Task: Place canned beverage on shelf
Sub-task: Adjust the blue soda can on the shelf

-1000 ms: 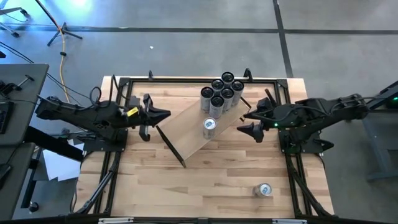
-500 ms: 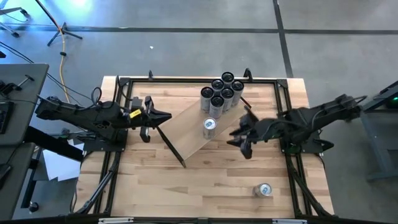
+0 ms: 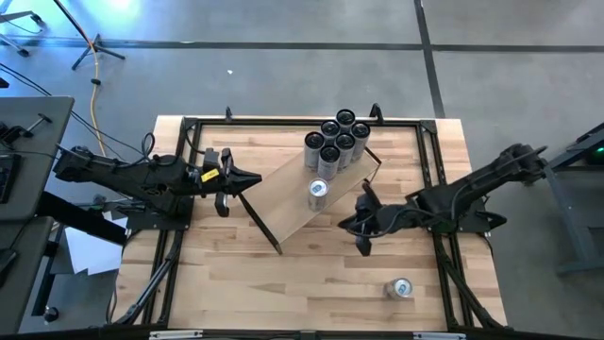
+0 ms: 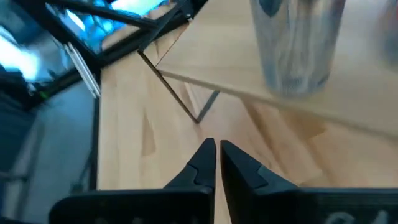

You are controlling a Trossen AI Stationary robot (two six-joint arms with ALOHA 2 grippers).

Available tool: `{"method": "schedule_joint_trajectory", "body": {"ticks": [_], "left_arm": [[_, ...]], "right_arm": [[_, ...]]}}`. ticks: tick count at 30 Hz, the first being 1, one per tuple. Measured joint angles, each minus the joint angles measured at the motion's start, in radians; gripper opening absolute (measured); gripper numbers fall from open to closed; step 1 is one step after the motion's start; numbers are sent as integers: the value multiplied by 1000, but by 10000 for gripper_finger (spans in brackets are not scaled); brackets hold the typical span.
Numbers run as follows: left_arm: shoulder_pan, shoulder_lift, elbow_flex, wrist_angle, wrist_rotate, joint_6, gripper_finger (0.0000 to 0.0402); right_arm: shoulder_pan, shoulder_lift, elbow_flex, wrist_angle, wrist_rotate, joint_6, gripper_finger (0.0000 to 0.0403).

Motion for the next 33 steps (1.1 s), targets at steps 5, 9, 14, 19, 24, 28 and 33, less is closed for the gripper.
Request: {"method": "schedule_joint_trajectory", "body": {"ticks": [5, 9, 14, 19, 24, 28, 33], "left_arm": [[0, 0, 0, -1, 0, -1, 0], [0, 0, 0, -2, 0, 4, 0], [0, 0, 0, -4, -12, 5, 0], [0, 0, 0, -22, -38, 15, 0], [0, 0, 0, -24, -52, 27, 0], [1, 0, 0, -24, -54, 35, 0], [2, 0, 0, -24, -56, 35, 0]], "right_arm": [[3, 7, -104, 171, 26, 101, 2], [24, 8, -88, 161, 221, 113, 1], [26, 38, -60, 166, 323, 92, 0], [26, 103, -43, 171, 351, 85, 0], [21, 171, -8, 173, 392, 93, 0], [9, 214, 13, 170, 402, 112, 0], [-8, 239, 30, 171, 405, 111, 0]]}}
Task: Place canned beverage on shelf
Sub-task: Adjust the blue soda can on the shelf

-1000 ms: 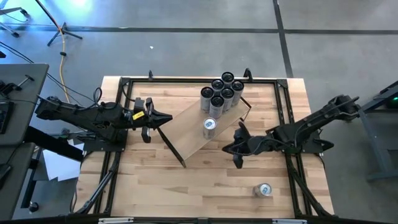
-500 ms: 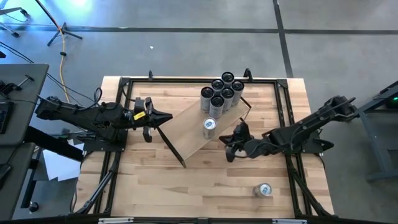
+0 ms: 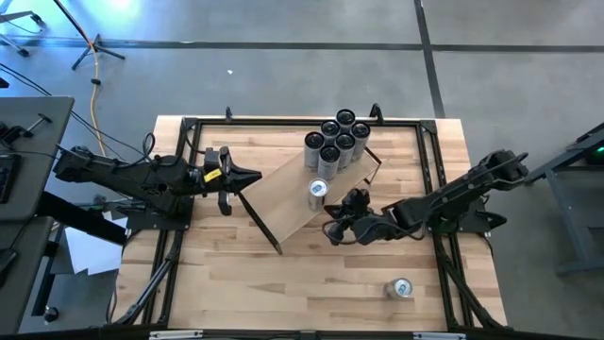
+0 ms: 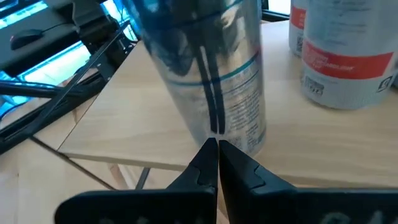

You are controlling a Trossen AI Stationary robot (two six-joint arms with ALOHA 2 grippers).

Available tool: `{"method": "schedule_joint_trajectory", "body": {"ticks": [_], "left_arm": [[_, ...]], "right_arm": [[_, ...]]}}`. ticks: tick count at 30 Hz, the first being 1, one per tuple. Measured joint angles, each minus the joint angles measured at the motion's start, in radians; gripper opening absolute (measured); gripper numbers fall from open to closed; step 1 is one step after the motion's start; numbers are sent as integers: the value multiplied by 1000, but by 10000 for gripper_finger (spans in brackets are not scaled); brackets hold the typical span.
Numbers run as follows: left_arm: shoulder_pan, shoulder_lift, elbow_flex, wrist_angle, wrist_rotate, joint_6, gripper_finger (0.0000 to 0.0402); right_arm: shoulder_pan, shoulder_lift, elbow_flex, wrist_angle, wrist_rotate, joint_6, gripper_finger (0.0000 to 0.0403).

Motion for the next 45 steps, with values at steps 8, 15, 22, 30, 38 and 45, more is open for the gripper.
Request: {"method": "schedule_joint_trajectory", "body": {"ticks": [8, 15, 22, 30, 38, 45], "left_arm": [[0, 0, 0, -6, -48, 1, 0], [0, 0, 0, -8, -54, 23, 0], [0, 0, 0, -7, -79, 24, 0], [0, 0, 0, -7, -79, 24, 0], [0, 0, 0, -7, -79, 23, 0], [0, 0, 0, -7, -79, 23, 0]], "right_arm": [[-28, -1, 1, 1, 0, -1, 0], [-51, -1, 1, 48, -21, -22, 0], [-83, -1, 1, 137, -41, -124, 0], [-114, -1, 1, 183, -89, -155, 0], [-121, -2, 1, 212, -81, -184, 0], [-127, -2, 1, 231, -105, -184, 0]]}}
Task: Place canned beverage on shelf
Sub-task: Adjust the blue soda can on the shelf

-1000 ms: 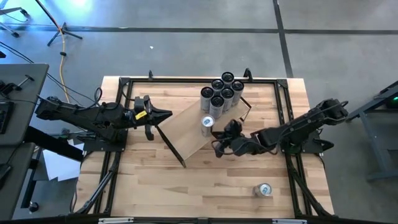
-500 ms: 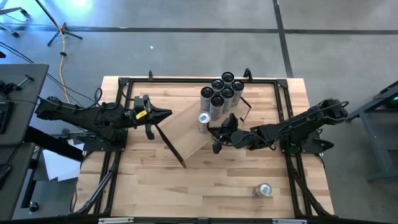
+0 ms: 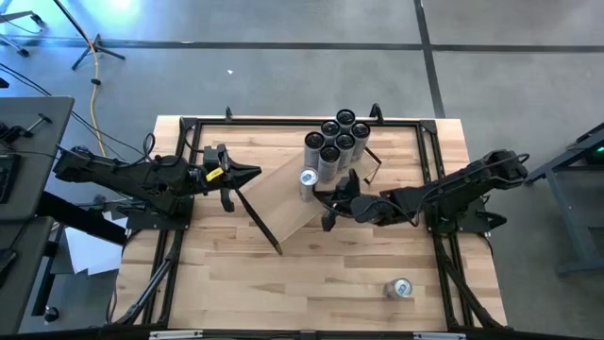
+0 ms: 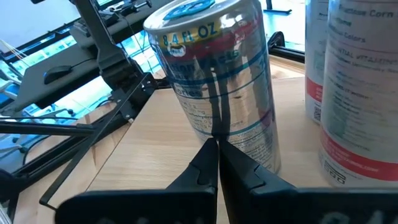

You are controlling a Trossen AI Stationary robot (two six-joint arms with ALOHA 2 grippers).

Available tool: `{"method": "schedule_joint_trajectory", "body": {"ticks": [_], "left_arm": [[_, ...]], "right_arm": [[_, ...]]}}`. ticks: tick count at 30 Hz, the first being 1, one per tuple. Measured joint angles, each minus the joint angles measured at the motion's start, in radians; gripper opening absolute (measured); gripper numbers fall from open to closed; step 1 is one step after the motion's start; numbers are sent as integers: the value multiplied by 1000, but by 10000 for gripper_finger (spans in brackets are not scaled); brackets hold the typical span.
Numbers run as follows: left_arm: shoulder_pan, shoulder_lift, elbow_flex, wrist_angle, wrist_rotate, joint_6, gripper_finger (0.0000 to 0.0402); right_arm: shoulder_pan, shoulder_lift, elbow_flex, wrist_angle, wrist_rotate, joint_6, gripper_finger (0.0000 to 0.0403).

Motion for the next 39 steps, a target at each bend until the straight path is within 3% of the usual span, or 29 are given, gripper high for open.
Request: {"method": "schedule_joint_trajectory", "body": {"ticks": [24, 31, 34, 39], "left_arm": [[0, 0, 0, -2, -1, 0, 0], [0, 0, 0, -22, -20, 0, 0], [0, 0, 0, -30, -27, 0, 0], [0, 0, 0, -35, -26, 0, 0]], "right_arm": [[4, 0, 5, 36, 1, -19, 0], [46, 113, 203, -189, 52, -3, 0], [73, 216, 361, -374, 101, 23, 0], [112, 326, 568, -786, 215, 262, 0]]}}
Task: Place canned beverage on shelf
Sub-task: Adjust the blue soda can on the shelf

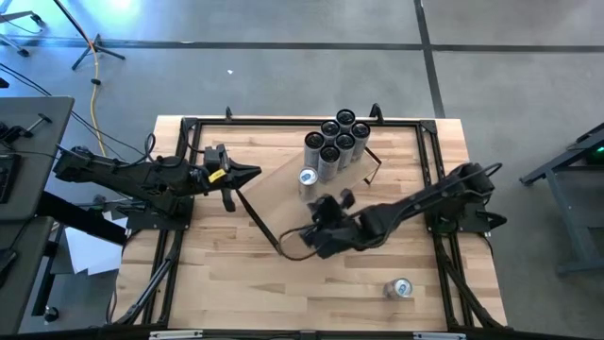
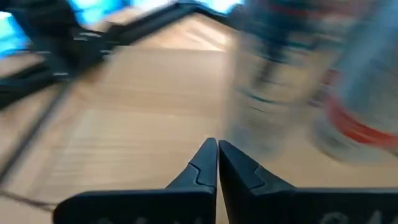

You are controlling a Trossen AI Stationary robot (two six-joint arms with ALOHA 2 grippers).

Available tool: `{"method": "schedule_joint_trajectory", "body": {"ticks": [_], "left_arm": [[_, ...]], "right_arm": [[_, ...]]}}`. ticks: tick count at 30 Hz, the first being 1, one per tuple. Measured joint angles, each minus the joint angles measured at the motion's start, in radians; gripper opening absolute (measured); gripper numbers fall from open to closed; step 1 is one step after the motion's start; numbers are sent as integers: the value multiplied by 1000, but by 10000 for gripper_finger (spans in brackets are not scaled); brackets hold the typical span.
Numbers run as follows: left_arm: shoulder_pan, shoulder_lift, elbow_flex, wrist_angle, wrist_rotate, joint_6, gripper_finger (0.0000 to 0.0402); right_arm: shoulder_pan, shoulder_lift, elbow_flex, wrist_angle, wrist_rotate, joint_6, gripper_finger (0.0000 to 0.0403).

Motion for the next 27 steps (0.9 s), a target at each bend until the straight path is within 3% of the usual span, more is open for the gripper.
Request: {"method": "schedule_joint_trajectory", "body": {"ticks": [5, 8, 13, 20, 27], "left_arm": [[0, 0, 0, -19, 0, 16, 0], [0, 0, 0, -18, 0, 26, 0], [0, 0, 0, -16, 0, 26, 0], [0, 0, 0, -15, 0, 20, 0], [0, 0, 0, -15, 0, 19, 0]], "right_arm": [[51, -13, 2, -331, 51, 346, 0], [95, -33, -21, -393, 64, 474, 0], [118, -25, -23, -292, 75, 446, 0], [94, -7, -24, -109, 247, 287, 0], [71, 7, -24, -79, 345, 241, 0]]}}
